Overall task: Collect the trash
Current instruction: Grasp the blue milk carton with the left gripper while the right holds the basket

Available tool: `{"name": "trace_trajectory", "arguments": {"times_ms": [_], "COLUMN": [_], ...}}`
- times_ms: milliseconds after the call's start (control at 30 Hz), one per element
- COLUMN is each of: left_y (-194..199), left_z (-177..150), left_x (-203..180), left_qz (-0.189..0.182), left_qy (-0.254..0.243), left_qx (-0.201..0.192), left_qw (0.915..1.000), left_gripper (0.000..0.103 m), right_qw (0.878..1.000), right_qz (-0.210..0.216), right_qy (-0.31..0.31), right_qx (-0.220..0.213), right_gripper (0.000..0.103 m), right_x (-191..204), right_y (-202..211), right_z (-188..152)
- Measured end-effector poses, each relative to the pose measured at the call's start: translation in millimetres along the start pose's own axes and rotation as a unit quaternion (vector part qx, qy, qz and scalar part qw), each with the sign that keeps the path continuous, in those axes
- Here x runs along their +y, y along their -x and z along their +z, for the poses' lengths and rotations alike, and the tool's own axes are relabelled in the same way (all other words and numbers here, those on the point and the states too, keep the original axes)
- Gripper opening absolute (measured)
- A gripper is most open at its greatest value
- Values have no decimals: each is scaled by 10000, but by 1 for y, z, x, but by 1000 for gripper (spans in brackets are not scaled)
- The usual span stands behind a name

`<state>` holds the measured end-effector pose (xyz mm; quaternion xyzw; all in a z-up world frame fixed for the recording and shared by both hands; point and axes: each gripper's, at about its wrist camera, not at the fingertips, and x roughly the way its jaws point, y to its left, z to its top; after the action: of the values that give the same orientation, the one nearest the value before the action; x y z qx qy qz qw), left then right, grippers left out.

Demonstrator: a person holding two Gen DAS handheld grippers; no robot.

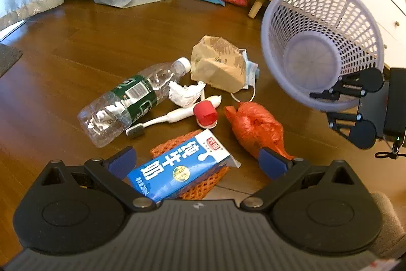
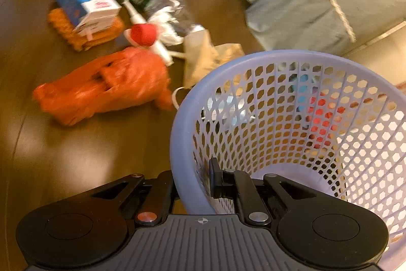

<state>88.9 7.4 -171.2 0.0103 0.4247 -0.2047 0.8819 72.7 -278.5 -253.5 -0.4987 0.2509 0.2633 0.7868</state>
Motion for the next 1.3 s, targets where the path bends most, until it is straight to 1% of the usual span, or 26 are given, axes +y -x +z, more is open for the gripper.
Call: {"name": "trace_trajectory", "arguments": {"times_ms": [133,200,300,500,633,767,933,1033,1200,1267,1300], "left_y": [-1,-1,-2,-6,-8,-12,-16,-22,-35,-43,-47], "left_z": [0,1,2,2,-2,-9,-17,-21,-25,-26,-26], "left_x": [0,0,1,3,6,11,14,16,16,18,19], "left_qz": [20,27,47,90,123,148,176,69,-13,-72,-97], "left_qy": [-4,-10,29,80,6,43,-295,-556,-1316,-1511,-1582], "left_qx": [9,-13,-53,-90,-110,-31,-10,56,155,268,348], "left_qw": [10000,10000,10000,9999,9999,9999,9994,9984,9912,9881,9867], "left_gripper": [100,100,100,99,99,98,97,95,92,86,85], "right_qw": [9991,9976,9964,9952,9948,9945,9941,9946,9952,9953,9953], "right_qz": [-415,-657,-811,-880,-910,-898,-868,-834,-788,-782,-781], "right_qy": [-99,-122,-183,-426,-460,-542,-651,-610,-572,-568,-568], "right_qx": [23,164,181,-20,-35,-30,-40,-38,-19,-15,-14], "right_gripper": [4,3,2,2,2,3,3,4,4,4,4], "right_x": [6,9,9,7,8,7,5,6,9,9,9], "right_y": [-3,-5,-5,-10,-10,-10,-11,-10,-10,-10,-10], "right_z": [-3,-5,-9,-11,-13,-12,-12,-14,-15,-15,-15]}}
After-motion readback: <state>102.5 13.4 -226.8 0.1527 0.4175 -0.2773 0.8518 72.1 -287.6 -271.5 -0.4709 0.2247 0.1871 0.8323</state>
